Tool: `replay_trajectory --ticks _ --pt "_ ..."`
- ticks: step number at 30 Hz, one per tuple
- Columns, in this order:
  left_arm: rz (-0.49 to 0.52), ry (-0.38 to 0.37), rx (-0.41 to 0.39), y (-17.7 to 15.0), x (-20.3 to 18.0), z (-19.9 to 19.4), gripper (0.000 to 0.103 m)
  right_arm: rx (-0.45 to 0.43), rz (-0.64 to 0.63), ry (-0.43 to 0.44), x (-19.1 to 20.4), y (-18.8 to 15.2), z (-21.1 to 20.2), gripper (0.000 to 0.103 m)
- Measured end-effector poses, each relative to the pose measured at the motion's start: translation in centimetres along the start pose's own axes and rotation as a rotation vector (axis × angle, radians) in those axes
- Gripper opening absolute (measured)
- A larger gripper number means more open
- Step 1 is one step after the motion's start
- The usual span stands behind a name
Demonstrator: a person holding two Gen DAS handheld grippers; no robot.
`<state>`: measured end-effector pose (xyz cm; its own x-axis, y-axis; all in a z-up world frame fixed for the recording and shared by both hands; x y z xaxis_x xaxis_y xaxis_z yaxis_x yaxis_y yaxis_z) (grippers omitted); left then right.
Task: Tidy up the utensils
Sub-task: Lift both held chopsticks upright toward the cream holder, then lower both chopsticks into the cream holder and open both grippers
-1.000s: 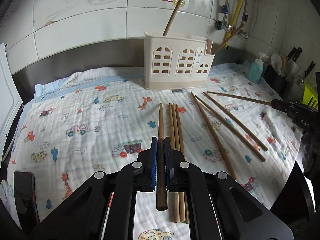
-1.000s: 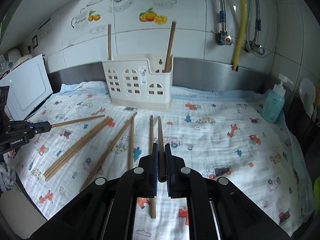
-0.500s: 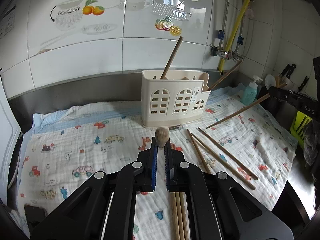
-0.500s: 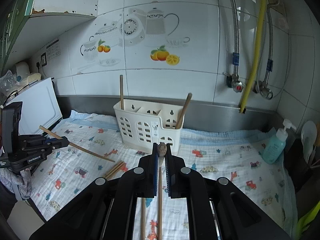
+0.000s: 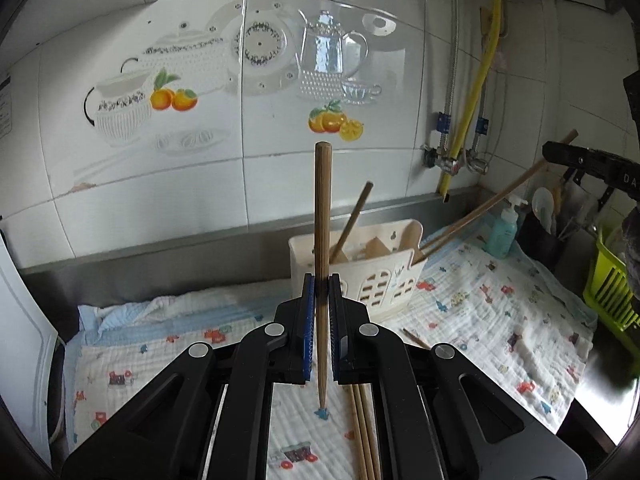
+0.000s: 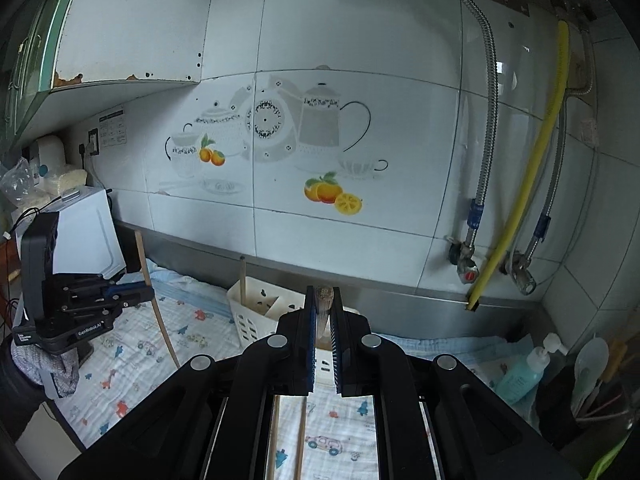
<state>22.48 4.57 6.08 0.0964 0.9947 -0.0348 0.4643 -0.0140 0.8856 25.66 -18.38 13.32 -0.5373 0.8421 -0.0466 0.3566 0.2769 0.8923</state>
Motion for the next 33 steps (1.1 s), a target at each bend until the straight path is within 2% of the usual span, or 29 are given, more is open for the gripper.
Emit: replay_trajectory --ticks 6,9,14,18,26,33 --pt "0.02 0.031 -0.106 5.9 -0.4 -0.2 0.005 0.042 -0.003 -0.015 -0.7 0.8 2.5 0.006" --pt "0.04 0.067 -0.161 8.6 -0.8 0.0 0.005 0.073 -0.001 -0.015 -0.9 0.4 4.1 0.006" --pt "0.034 0.069 -0.212 11.7 -1.4 1.0 0.005 0.123 0.0 0.0 -0.8 -0.9 6.2 0.006" --pt "0.007 0.064 -0.194 11.9 -1.3 3.3 0.005 0.146 0.0 0.013 -0.7 -1.7 7.4 0.006" --pt "-0.018 0.056 -0.116 9.7 -0.9 7.1 0.005 0.163 -0.003 0.019 -0.6 -2.5 8.4 0.007" --pt "-0.003 0.058 -0.079 8.3 -0.9 7.9 0.006 0.182 0.009 0.023 -0.6 -2.9 9.0 0.007"
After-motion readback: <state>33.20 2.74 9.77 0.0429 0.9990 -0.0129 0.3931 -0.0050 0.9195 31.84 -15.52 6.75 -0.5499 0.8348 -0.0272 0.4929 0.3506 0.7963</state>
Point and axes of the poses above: each gripper's, at about its wrist camera, not at the fingertips, and z roughly the way its jaws point, x to its left, y to its top, the point moved 5 cm from there along z, roughly the way its jaws point, and after that the axes turned 2 degrees about y, right-handed, at the moved point
